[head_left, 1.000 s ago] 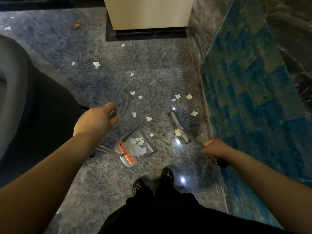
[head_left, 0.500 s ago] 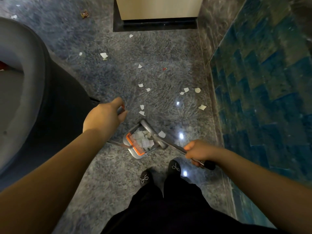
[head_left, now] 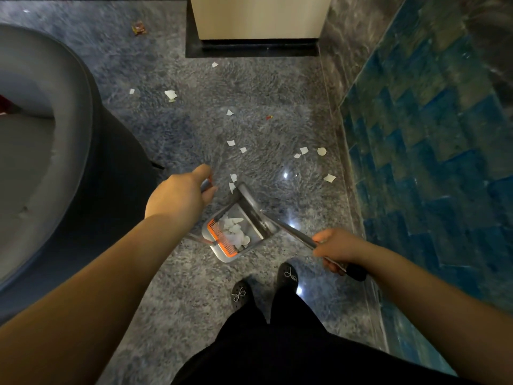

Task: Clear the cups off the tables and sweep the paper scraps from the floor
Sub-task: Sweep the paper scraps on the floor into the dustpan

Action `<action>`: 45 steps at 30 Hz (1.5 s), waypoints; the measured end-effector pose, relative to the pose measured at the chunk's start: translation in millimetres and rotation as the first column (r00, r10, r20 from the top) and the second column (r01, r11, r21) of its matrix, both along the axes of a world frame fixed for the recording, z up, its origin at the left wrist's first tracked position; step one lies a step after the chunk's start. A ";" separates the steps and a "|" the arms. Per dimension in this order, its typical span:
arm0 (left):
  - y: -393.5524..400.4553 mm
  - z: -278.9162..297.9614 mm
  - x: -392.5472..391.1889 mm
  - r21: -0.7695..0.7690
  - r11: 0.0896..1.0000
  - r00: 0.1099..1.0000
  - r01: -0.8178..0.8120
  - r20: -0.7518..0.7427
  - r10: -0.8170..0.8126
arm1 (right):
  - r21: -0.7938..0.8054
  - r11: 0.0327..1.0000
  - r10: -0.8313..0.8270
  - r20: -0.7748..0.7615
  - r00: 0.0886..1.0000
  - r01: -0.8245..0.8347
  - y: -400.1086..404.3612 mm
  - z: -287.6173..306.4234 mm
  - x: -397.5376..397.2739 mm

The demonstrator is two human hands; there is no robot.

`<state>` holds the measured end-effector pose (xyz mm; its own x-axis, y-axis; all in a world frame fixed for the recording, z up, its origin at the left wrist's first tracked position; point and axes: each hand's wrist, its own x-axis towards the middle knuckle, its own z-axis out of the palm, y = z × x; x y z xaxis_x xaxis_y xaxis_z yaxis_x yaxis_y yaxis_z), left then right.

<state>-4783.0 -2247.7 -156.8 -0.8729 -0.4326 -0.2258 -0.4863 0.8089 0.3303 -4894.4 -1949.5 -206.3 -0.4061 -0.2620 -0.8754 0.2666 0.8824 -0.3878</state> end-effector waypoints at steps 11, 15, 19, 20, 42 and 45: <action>-7.8 -2.6 10.7 -0.045 0.998 0.999 0.049 0.013 -0.049 | 0.028 0.992 0.126 -0.085 0.988 -0.124 -21.8 -31.7 -7.6; -17.9 -8.6 17.1 -0.092 0.995 1.000 0.030 0.001 -0.030 | -0.037 0.998 -0.045 0.025 0.999 0.046 -31.2 -38.7 -2.2; -20.2 -11.9 17.9 -0.100 0.994 0.999 0.036 -0.026 -0.039 | -0.101 0.965 -0.228 0.122 0.966 0.241 -24.1 -34.9 4.8; -19.8 -12.2 17.5 -0.106 0.994 0.999 0.040 -0.028 -0.043 | -0.109 0.961 -0.238 0.132 0.962 0.253 -20.8 -32.9 7.3; -23.7 -6.0 2.5 -0.100 0.994 0.999 0.034 0.008 -0.034 | 0.047 0.996 -0.078 0.025 0.997 0.076 -0.1 -14.6 -4.4; -22.4 -4.3 2.1 -0.102 0.994 0.999 0.034 0.006 -0.033 | 0.116 0.990 0.087 -0.044 0.995 -0.082 -5.0 -19.0 -9.2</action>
